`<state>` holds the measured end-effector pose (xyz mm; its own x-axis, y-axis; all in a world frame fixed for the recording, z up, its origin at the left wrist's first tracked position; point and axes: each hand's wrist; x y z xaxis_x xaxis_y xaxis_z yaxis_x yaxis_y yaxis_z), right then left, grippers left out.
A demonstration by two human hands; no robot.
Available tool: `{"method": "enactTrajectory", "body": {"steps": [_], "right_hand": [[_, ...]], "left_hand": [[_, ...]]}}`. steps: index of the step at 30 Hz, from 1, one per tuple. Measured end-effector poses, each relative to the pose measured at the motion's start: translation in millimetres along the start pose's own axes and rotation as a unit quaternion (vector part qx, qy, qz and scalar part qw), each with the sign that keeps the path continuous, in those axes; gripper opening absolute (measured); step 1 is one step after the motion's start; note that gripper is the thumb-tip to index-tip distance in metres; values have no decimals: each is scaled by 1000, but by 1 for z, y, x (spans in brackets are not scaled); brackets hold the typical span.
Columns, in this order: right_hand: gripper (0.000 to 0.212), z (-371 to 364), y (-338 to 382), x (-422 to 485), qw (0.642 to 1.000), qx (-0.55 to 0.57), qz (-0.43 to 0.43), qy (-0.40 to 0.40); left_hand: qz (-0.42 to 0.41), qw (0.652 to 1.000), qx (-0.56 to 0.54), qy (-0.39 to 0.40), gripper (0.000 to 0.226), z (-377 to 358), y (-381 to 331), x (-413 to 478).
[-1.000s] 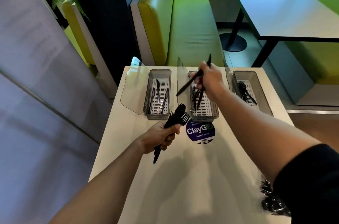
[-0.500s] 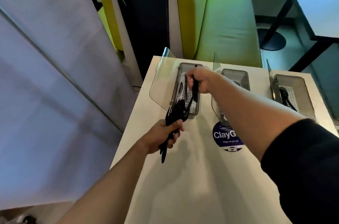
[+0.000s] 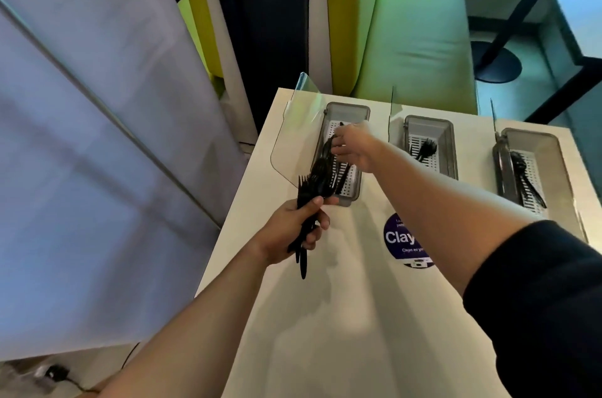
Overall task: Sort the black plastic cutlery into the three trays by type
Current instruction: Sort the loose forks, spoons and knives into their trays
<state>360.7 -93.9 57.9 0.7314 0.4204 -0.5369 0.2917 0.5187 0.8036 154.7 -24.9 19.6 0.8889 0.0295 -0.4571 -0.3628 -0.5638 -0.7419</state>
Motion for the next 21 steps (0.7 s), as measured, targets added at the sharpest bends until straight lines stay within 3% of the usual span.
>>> {"method": "enactTrajectory", "body": {"steps": [3, 8, 12, 18, 21], "right_hand": [[12, 10, 3, -22, 998, 52, 12, 46], [40, 35, -3, -54, 989, 64, 25, 129], [37, 59, -8, -75, 982, 81, 18, 171], [12, 103, -15, -98, 990, 64, 53, 112], [14, 123, -20, -107, 994, 52, 69, 69]], "left_hand": [[-6, 1000, -4, 29, 36, -14, -4, 1], [-15, 999, -23, 45, 36, -35, -7, 3], [-28, 998, -46, 42, 31, -52, -9, 8], [-26, 997, -2, 67, 36, -86, -9, 14], [-21, 996, 20, 88, 35, -103, -7, 18]]}}
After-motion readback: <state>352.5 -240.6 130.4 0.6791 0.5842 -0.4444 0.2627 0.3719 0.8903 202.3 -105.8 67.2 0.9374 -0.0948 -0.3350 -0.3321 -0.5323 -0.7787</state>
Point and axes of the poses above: each hand's wrist, its own x-axis towards the middle knuckle, its own z-axis out of the back of the hand, y = z × x, and after that the axes turned 8 degrees about -x, right-handed
